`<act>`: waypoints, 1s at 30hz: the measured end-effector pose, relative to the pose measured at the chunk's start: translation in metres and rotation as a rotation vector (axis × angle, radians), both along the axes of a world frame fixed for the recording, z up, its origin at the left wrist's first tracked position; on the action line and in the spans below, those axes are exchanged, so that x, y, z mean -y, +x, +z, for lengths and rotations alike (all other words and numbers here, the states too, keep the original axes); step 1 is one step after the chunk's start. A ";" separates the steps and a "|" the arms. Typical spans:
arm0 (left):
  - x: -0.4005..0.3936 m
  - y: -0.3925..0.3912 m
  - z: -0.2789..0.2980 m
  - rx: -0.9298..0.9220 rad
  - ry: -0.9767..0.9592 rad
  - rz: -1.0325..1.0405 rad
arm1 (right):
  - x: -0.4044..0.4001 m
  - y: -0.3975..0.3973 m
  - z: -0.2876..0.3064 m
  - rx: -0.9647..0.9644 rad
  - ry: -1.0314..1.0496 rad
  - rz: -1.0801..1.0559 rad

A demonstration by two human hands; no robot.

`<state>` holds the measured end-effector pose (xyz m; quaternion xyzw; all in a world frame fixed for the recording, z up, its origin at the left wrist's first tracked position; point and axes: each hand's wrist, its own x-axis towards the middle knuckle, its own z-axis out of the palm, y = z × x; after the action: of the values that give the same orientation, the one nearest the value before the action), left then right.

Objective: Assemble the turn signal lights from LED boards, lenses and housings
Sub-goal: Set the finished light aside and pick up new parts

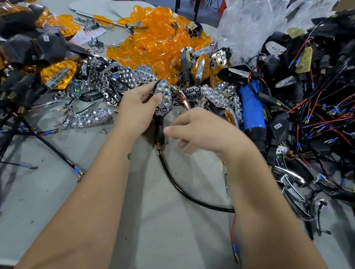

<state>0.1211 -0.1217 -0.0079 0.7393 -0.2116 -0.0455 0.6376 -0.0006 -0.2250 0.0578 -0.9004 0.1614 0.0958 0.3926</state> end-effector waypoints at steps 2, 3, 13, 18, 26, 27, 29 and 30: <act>0.001 0.000 -0.001 -0.009 0.004 -0.019 | 0.014 -0.001 0.005 -0.006 -0.043 -0.020; 0.000 -0.001 -0.002 -0.003 0.012 -0.033 | 0.020 0.000 0.005 0.015 -0.037 -0.042; 0.002 -0.005 0.000 -0.003 0.147 -0.007 | 0.000 0.041 -0.045 0.452 0.107 -0.439; 0.007 -0.005 -0.003 0.116 0.350 0.057 | -0.006 0.046 -0.054 0.398 -0.182 -0.410; 0.009 -0.007 -0.001 0.109 0.406 0.051 | -0.018 0.045 -0.058 0.329 -0.419 -0.296; 0.010 -0.008 -0.001 0.110 0.407 0.050 | -0.019 0.045 -0.058 0.321 -0.441 -0.276; 0.010 -0.009 -0.002 0.121 0.416 0.045 | -0.021 0.043 -0.058 0.315 -0.490 -0.239; 0.010 -0.010 -0.002 0.132 0.423 0.046 | -0.022 0.042 -0.058 0.316 -0.503 -0.227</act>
<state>0.1115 -0.1319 -0.0099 0.8627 -0.2215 -0.0260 0.4539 0.0413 -0.2032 -0.0003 -0.9493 0.2164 -0.1325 0.1859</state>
